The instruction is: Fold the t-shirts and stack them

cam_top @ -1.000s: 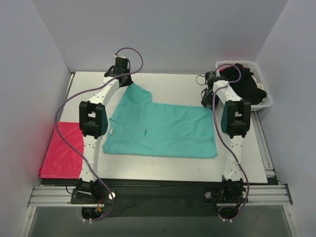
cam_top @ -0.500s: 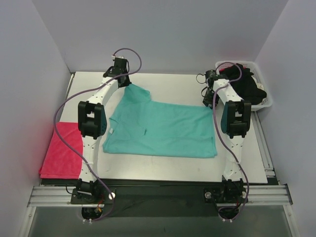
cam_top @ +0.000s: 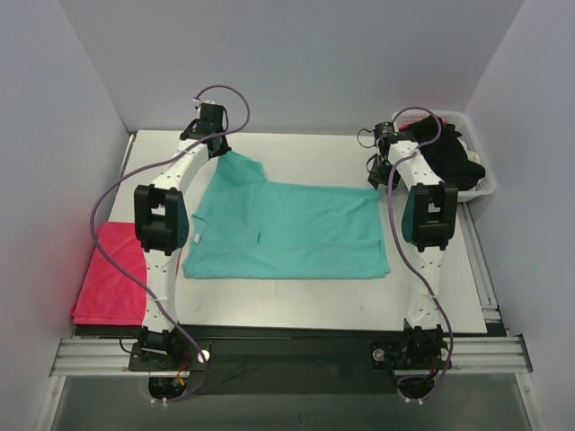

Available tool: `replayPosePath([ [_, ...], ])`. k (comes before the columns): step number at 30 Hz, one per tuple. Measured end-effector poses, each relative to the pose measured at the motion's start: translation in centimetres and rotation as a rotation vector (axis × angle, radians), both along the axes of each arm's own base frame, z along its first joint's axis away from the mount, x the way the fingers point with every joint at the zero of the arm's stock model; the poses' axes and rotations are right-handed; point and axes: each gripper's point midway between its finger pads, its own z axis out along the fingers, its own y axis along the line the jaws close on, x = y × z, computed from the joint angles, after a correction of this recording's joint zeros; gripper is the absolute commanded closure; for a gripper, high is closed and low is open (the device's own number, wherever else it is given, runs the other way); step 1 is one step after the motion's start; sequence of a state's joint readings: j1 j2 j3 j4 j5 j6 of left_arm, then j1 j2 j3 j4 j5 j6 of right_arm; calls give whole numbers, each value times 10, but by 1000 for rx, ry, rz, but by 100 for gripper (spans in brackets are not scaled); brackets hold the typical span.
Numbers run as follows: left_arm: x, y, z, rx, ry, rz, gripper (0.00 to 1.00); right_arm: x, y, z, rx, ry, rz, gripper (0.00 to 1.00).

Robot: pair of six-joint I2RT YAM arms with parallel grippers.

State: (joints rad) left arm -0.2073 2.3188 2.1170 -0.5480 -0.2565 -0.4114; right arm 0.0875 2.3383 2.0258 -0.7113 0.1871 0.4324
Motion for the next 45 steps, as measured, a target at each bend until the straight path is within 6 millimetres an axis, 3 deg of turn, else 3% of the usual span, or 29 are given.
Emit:
replayPosePath([
  [16, 0, -2, 0, -7, 1, -8, 100, 13, 26, 10, -46, -61, 71, 60],
  [30, 0, -3, 0, -12, 3, -14, 100, 18, 23, 15, -35, -88, 48, 60],
  [40, 0, -4, 0, -14, 3, -16, 100, 6, 23, -19, 10, 4, 12, 60],
  [45, 0, -4, 0, -14, 4, -16, 100, 3, 24, -21, 29, 23, -3, 65],
])
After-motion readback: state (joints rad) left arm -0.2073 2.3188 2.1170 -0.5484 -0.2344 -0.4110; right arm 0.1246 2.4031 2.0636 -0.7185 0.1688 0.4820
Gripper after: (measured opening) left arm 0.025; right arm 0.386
